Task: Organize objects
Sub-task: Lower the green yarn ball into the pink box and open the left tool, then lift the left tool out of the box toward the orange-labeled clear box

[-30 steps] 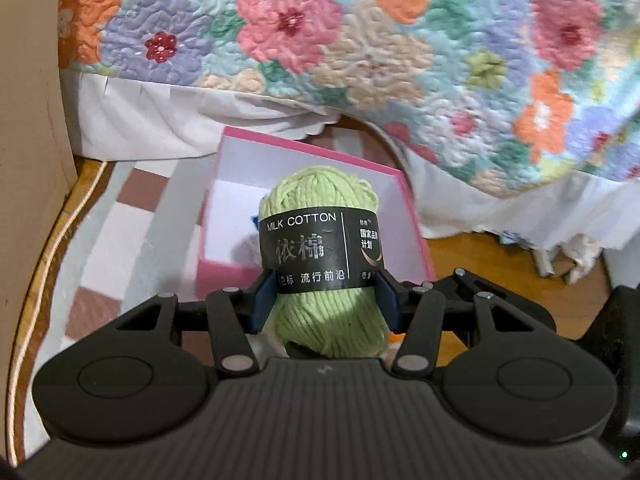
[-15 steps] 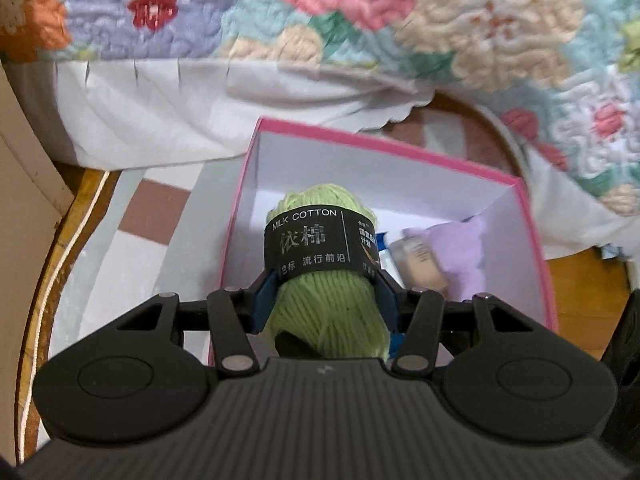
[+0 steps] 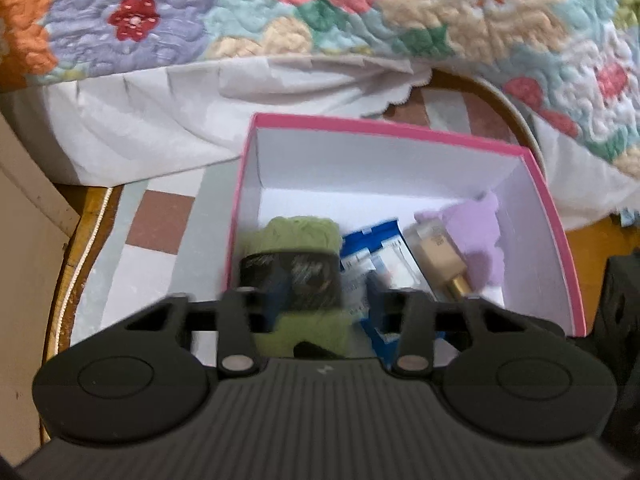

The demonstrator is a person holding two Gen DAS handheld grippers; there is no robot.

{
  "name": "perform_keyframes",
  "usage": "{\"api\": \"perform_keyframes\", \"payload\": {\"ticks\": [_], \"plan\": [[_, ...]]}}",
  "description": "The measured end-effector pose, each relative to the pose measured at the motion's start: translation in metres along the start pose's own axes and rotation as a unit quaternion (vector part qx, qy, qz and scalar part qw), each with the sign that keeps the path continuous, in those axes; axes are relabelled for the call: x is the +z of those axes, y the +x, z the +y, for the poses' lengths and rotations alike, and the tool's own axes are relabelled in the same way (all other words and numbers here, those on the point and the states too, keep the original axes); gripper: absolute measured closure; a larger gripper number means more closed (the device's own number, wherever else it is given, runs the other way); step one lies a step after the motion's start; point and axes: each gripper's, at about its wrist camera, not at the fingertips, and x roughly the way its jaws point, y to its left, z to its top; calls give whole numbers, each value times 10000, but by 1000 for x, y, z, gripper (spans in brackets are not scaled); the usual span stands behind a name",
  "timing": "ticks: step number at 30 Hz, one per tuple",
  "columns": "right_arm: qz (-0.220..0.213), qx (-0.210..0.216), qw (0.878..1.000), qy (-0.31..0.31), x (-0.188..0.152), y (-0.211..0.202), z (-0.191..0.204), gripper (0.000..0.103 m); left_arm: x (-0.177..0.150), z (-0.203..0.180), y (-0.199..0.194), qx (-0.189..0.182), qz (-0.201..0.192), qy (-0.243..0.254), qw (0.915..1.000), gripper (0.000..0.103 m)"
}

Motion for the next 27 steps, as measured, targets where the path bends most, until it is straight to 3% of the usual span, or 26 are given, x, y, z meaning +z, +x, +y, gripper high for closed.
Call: {"api": "perform_keyframes", "payload": {"ticks": [1, 4, 8, 12, 15, 20, 27], "plan": [[-19, 23, 10000, 95, -1, 0, -2, 34, 0, 0, 3, -57, 80, -5, 10000, 79], [9, -126, 9999, -53, -3, 7, 2, 59, -2, 5, 12, -191, 265, -260, 9991, 83], [-17, -292, 9996, -65, -3, 15, 7, 68, -5, 11, 18, -185, 170, -530, 9983, 83], [-295, -654, 9972, -209, 1, 20, 10, 68, -8, 19, 15, -275, -71, -809, 9963, 83], [-206, -679, 9965, -449, 0, 10, 15, 65, -10, 23, 10, -358, -99, -742, 9965, 83], [-315, -916, 9918, -830, -18, -43, 26, 52, -16, 18, -20, -390, -370, -213, 9983, 80], [-314, -1168, 9869, -1071, -15, -121, 40, 46, -27, -1, -70, -351, -254, 619, 9971, 69]]}}
